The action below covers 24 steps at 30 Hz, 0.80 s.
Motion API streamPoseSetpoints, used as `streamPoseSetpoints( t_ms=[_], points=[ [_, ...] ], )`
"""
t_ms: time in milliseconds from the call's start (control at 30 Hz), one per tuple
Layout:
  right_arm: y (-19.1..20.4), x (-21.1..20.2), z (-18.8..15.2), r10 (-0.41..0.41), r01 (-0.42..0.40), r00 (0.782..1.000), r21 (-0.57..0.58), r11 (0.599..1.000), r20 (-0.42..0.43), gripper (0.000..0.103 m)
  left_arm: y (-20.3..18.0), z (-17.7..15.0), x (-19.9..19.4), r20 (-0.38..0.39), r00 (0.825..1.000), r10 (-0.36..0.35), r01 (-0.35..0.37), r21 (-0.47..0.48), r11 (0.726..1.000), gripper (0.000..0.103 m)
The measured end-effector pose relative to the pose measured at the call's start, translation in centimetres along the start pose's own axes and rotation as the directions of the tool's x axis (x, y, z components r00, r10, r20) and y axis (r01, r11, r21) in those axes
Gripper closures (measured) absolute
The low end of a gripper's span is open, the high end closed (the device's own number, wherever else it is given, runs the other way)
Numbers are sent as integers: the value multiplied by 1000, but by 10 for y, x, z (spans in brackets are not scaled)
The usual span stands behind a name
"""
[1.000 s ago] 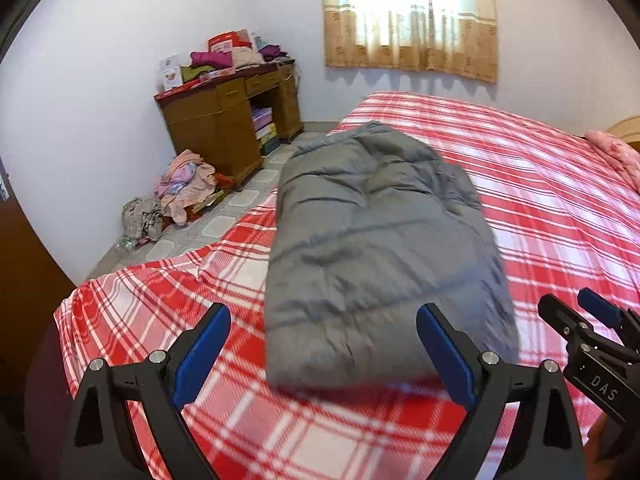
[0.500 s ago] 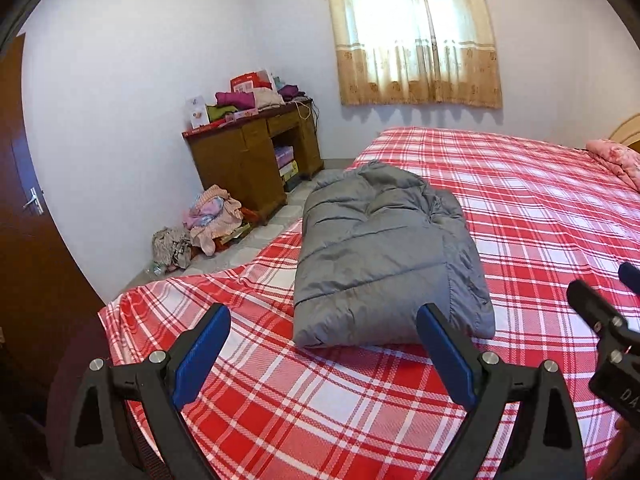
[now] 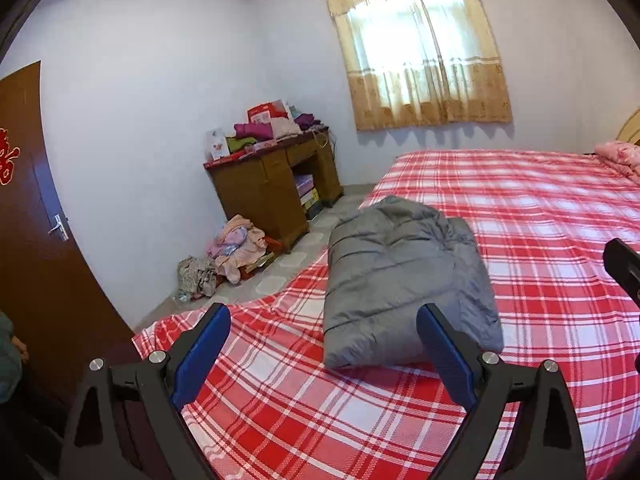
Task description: Fold large clothes
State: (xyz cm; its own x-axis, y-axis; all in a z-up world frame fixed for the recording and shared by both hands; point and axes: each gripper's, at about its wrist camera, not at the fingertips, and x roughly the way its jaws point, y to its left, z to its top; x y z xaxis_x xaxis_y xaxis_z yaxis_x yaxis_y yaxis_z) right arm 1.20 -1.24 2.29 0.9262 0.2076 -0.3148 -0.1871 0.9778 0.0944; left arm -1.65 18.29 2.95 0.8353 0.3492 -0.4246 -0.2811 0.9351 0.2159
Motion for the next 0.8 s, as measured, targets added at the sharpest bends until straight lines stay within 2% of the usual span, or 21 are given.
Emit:
streamPoseSetpoints(
  t_ms=[133,200,333,500,667,800],
  points=[
    [-2,-9,5,10,-11,999,21,1000,33,0,1,5,-11,31,1000,-5,6,-9,1000,8],
    [-1,-10,7,11,-12,999,22,1000,42,0,1,8,-16,50,999,14,-14,-2,1000,8],
    [-1,-11,7,18,-19,999,23,1000,51,0,3,10,-22,60,998,-3,3,-8,1000,8],
    [-4,-13,8,7,-9,998,32,999,62,0,1,11,-26,77,997,11,-11,7,1000,8],
    [-7,-15,9,-6,4,998,37,999,67,0,1,12,-28,76,997,-14,13,2,1000,8],
    [-7,-17,9,-5,2,997,39,999,75,0,2,13,-31,94,996,8,-9,4,1000,8]
  ],
)
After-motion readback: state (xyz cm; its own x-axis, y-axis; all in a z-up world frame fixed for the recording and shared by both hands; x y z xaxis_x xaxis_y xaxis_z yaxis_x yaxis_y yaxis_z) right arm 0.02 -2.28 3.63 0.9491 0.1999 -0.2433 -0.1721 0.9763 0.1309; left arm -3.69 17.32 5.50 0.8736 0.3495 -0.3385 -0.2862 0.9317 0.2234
